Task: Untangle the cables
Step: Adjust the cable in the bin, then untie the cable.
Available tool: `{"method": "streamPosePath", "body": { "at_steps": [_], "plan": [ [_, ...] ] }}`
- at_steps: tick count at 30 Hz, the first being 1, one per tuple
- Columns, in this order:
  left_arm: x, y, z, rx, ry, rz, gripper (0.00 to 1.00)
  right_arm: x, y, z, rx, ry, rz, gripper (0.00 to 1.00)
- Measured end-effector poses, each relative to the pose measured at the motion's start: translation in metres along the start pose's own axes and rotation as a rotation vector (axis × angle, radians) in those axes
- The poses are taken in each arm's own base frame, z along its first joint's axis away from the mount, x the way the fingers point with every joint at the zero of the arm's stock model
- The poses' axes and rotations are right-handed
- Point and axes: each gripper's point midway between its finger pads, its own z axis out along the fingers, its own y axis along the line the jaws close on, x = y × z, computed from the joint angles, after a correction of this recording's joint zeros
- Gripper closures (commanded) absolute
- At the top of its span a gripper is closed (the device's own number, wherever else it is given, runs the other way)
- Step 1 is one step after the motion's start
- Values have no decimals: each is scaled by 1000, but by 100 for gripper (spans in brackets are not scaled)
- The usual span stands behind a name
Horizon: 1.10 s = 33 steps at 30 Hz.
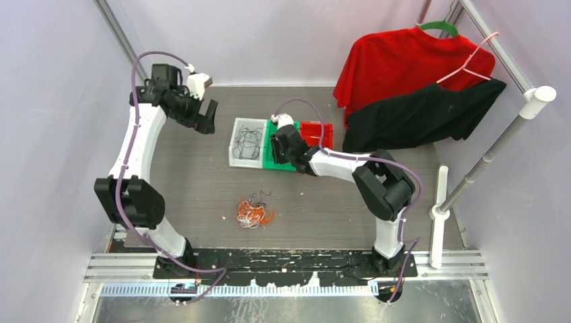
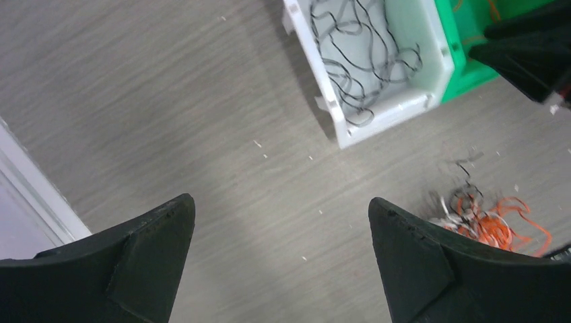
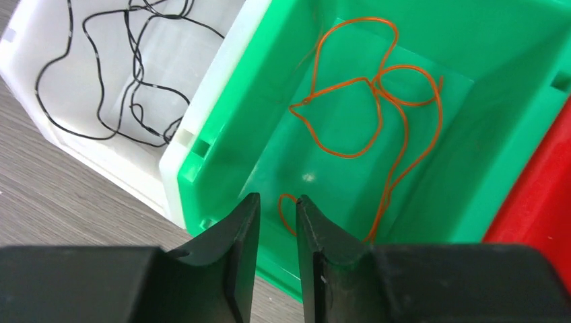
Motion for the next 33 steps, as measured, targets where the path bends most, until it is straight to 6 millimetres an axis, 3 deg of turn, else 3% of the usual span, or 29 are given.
{"method": "streamPosePath", "body": {
  "at_steps": [3,6,9,12,15,16,19,22,27,33],
  "plan": [
    [14,-13,-15,35,25,-5,0,-1,-2,-5,14,13,-40,53],
    [39,-38,-21,127,76,1,0,-22,5,-25,4,-23,-72,43],
    [72,-59,-19,214,138,9,0,-51,30,-70,-61,-117,-103,37],
    [101,-74,-19,268,177,21,0,-53,72,-125,-201,-180,-129,36],
    [111,-82,-25,286,167,51,0,-22,105,-162,-343,-136,-127,36],
    [111,-84,-28,287,156,61,0,-9,108,-167,-364,-104,-120,36],
    [106,-84,-34,273,118,84,0,40,106,-170,-376,38,-95,39],
    [103,-85,-35,273,104,89,0,73,104,-170,-351,157,-81,43],
    [103,-85,-34,274,105,86,0,100,108,-168,-328,251,-26,53],
    [100,-84,-37,270,100,89,0,125,105,-151,-275,321,11,65]
  ]
}}
